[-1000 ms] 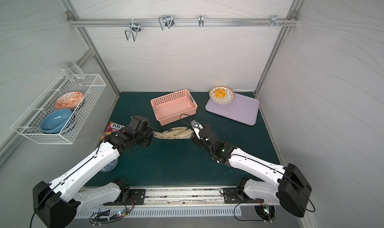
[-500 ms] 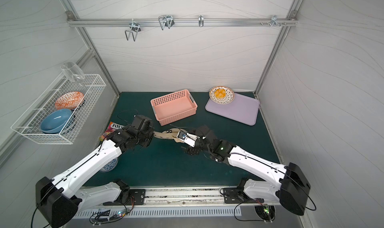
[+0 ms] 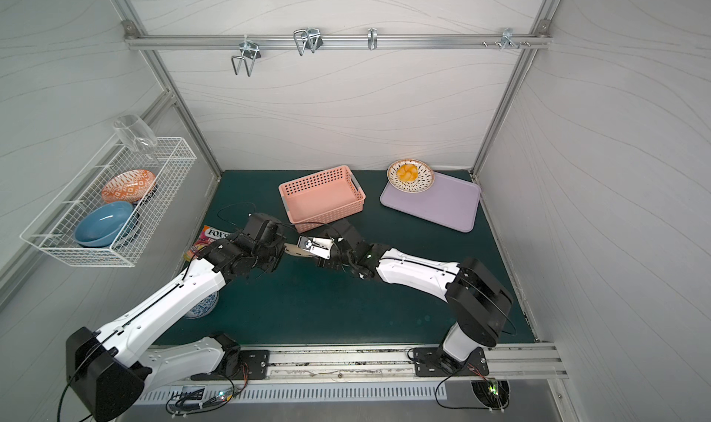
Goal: Turn the baseball cap inside out
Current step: Turn over the baseball cap.
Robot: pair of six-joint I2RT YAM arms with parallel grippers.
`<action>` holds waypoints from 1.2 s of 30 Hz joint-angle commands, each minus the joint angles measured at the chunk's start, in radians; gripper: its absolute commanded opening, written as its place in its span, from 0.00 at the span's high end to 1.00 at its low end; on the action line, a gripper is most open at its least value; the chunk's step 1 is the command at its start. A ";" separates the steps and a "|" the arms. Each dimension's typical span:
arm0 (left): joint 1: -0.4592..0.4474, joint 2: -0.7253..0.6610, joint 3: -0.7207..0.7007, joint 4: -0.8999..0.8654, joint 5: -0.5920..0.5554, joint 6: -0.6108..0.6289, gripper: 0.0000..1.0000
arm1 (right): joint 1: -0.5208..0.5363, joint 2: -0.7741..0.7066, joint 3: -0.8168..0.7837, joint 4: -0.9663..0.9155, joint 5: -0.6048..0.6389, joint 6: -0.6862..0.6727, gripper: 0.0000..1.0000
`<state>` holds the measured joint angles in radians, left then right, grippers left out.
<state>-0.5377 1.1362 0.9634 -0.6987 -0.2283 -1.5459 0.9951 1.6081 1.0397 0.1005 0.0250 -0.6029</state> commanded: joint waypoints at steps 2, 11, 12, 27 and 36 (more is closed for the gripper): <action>-0.003 -0.008 0.022 0.004 -0.012 0.021 1.00 | 0.011 0.026 0.017 0.038 -0.028 -0.017 0.62; -0.002 -0.030 0.028 0.120 -0.035 0.227 0.07 | -0.063 -0.076 -0.047 0.063 -0.116 0.085 1.00; -0.001 -0.034 0.031 0.135 -0.052 0.282 0.01 | -0.080 -0.095 -0.058 0.067 -0.134 0.102 1.00; 0.220 -0.106 -0.199 0.750 0.688 1.354 0.00 | -0.400 -0.334 -0.120 -0.137 -0.530 0.245 1.00; 0.390 0.077 -0.206 1.048 1.352 1.281 0.03 | -0.458 -0.390 -0.079 -0.289 -0.726 0.258 1.00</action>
<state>-0.1505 1.1820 0.7086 0.1822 0.8219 -0.2668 0.5407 1.2449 0.9283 -0.1310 -0.5949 -0.3698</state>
